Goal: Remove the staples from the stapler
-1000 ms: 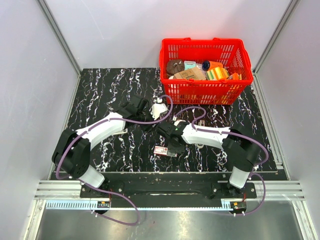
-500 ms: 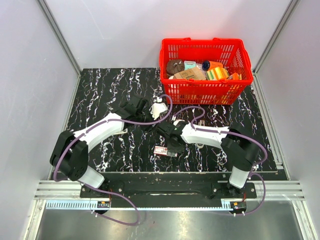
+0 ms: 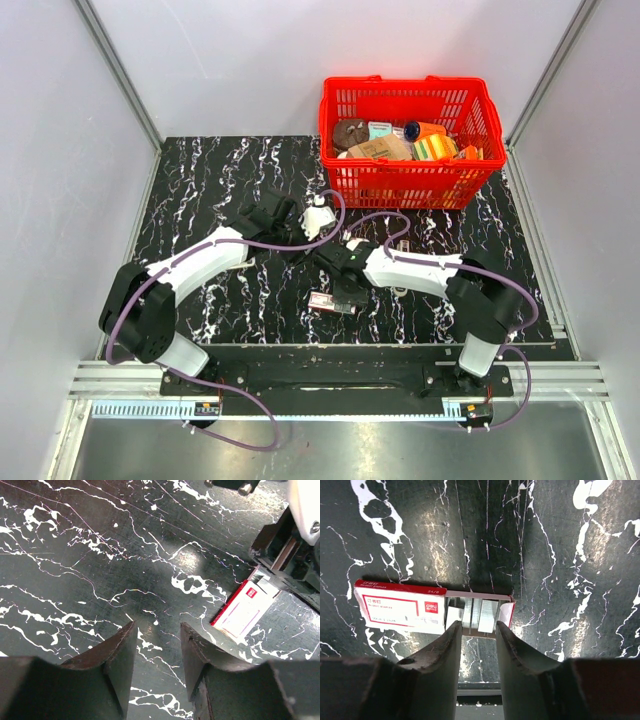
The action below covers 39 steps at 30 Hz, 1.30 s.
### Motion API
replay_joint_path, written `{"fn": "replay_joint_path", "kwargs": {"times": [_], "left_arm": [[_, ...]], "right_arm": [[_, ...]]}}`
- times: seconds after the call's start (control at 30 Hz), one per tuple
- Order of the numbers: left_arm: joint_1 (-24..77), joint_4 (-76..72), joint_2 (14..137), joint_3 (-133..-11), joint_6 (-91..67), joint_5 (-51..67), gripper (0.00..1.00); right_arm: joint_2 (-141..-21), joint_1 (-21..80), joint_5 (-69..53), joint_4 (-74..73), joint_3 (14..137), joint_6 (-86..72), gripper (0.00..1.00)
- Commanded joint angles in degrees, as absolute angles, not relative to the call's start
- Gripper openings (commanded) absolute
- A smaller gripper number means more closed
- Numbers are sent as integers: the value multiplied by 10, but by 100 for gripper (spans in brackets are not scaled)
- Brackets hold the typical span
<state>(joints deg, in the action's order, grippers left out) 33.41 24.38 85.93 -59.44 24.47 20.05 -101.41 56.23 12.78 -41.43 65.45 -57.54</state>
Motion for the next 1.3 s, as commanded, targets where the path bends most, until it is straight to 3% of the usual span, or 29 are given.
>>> {"fn": "replay_joint_path", "kwargs": {"times": [0.0, 0.27, 0.47, 0.6, 1.03, 1.27], "left_arm": [[338, 235, 838, -598, 254, 193, 44], [339, 236, 864, -580, 306, 189, 40], [341, 249, 884, -548, 373, 172, 29], [350, 222, 889, -519, 389, 142, 21], [404, 189, 922, -500, 395, 118, 21], [421, 195, 925, -501, 395, 113, 22]], "right_arm": [[-965, 568, 154, -419, 668, -568, 37], [-869, 543, 169, -438, 644, -545, 22], [-799, 414, -72, -277, 473, -509, 17], [-809, 383, -134, -232, 437, -497, 16], [-896, 360, -198, -138, 416, -507, 8], [-896, 359, -196, -139, 415, -505, 11]]}}
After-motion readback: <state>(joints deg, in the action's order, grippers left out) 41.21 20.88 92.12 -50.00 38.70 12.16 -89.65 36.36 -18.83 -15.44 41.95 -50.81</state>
